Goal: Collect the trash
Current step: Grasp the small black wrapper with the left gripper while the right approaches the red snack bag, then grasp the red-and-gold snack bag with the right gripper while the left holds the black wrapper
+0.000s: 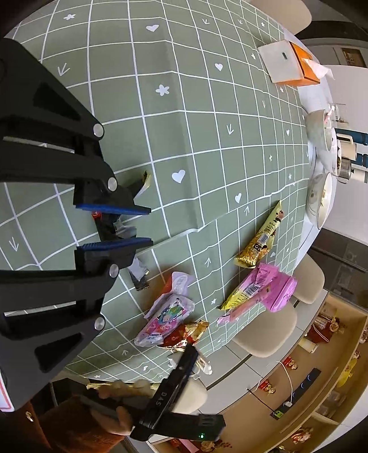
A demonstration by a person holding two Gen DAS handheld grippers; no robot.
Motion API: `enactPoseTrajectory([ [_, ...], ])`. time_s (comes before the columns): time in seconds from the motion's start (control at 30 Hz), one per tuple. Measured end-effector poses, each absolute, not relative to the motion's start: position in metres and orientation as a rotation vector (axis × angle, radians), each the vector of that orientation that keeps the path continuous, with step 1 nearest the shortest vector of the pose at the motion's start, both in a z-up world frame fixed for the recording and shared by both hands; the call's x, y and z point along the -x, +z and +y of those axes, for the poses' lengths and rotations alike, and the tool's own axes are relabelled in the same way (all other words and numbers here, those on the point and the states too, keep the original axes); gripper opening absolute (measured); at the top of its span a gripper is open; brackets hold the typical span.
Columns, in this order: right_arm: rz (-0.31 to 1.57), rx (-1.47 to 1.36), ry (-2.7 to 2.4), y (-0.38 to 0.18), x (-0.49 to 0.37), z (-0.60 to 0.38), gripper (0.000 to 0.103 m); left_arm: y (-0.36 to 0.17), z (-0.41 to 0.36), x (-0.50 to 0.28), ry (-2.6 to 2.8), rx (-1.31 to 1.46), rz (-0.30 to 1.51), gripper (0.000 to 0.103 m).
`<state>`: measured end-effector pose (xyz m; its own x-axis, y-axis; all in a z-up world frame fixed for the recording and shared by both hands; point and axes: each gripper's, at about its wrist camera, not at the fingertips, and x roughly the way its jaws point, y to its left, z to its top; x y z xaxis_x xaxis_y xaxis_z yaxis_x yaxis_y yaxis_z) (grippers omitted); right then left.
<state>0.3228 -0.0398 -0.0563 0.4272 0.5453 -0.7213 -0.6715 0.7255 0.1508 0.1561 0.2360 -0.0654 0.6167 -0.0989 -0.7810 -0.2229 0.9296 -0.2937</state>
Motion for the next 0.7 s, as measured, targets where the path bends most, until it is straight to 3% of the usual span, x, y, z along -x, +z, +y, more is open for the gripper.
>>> enactPoseTrajectory([
  [0.13, 0.839, 0.334, 0.748, -0.072, -0.345, -0.032, 0.045, -0.068, 0.234, -0.155, 0.063, 0.384, 0.918, 0.019],
  [0.27, 0.937, 0.301, 0.820, -0.087, -0.363, -0.036, 0.045, -0.067, 0.232, -0.150, 0.063, 0.368, 0.920, 0.022],
  [0.57, 0.947, 0.283, 0.873, -0.096, -0.333, -0.044, 0.049, -0.066, 0.241, -0.142, 0.076, 0.378, 0.922, 0.028],
  [0.63, 0.949, 0.285, 0.851, -0.094, -0.328, -0.046, 0.039, -0.066, 0.238, -0.141, 0.059, 0.374, 0.924, 0.031],
  [0.67, 0.956, 0.297, 0.831, -0.093, -0.326, -0.046, 0.021, -0.065, 0.236, -0.140, 0.041, 0.371, 0.921, 0.032],
  [0.7, 0.966, 0.301, 0.818, -0.093, -0.326, -0.048, 0.020, -0.065, 0.234, -0.138, 0.028, 0.368, 0.919, 0.033],
])
